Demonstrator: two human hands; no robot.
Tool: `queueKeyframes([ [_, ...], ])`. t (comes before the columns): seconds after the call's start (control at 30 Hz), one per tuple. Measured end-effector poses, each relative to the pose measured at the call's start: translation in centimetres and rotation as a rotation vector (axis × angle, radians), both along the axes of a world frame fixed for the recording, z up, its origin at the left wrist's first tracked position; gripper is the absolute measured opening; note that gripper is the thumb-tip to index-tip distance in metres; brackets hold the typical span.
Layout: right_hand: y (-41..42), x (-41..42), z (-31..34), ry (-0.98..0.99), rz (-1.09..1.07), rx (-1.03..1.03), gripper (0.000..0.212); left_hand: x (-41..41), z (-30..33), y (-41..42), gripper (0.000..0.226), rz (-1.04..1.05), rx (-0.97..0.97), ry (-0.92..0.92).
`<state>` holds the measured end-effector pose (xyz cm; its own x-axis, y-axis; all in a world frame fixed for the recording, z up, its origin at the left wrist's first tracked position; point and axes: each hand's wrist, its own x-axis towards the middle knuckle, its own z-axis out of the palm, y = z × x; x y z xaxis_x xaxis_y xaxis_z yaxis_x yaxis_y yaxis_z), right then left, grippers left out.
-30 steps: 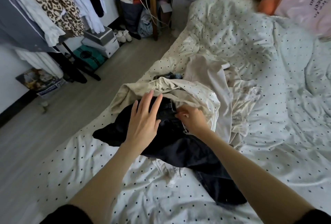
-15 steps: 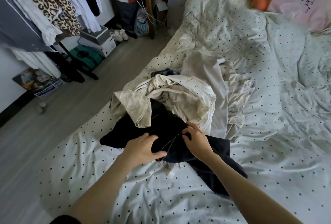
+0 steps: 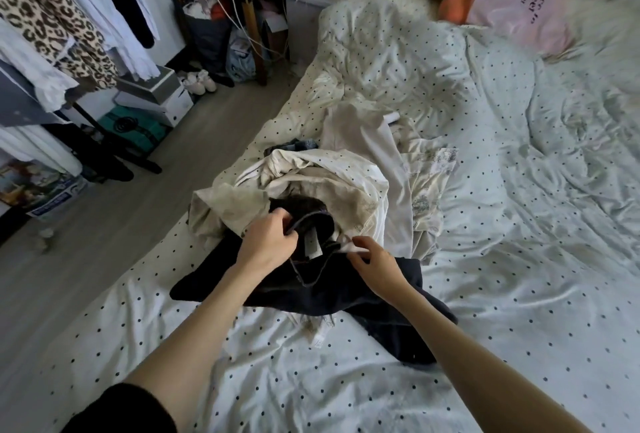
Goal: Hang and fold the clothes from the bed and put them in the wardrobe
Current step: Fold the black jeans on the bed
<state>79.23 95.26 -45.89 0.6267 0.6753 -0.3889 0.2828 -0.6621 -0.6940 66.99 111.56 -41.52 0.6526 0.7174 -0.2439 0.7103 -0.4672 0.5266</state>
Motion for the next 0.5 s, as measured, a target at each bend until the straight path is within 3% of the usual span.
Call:
queueKeyframes([
  [0.13,0.2,0.9,4.0,0.211,-0.176,0.163,0.045,1.2,7.4,1.7,0.023,0.085,0.069,-0.240],
  [0.23,-0.6,1.8,7.4,0.267,-0.139,0.268,0.049,2.3,12.2,0.3,0.023,0.040,0.077,-0.361],
  [0.27,-1.3,2.2,8.7,0.225,-0.094,0.277,0.056,2.6,13.5,-0.7,0.023,0.012,0.076,-0.389],
  [0.4,-4.5,4.3,12.9,-0.258,0.172,0.106,0.088,2.7,17.2,-5.2,0.020,-0.050,0.097,-0.490],
  [0.43,-6.0,4.7,14.3,-0.331,0.232,0.029,0.087,2.5,18.4,-6.8,0.019,-0.048,0.100,-0.535],
  [0.5,-6.9,5.1,14.7,-0.364,0.302,-0.103,0.064,2.1,19.2,-7.5,0.016,-0.003,0.101,-0.604],
])
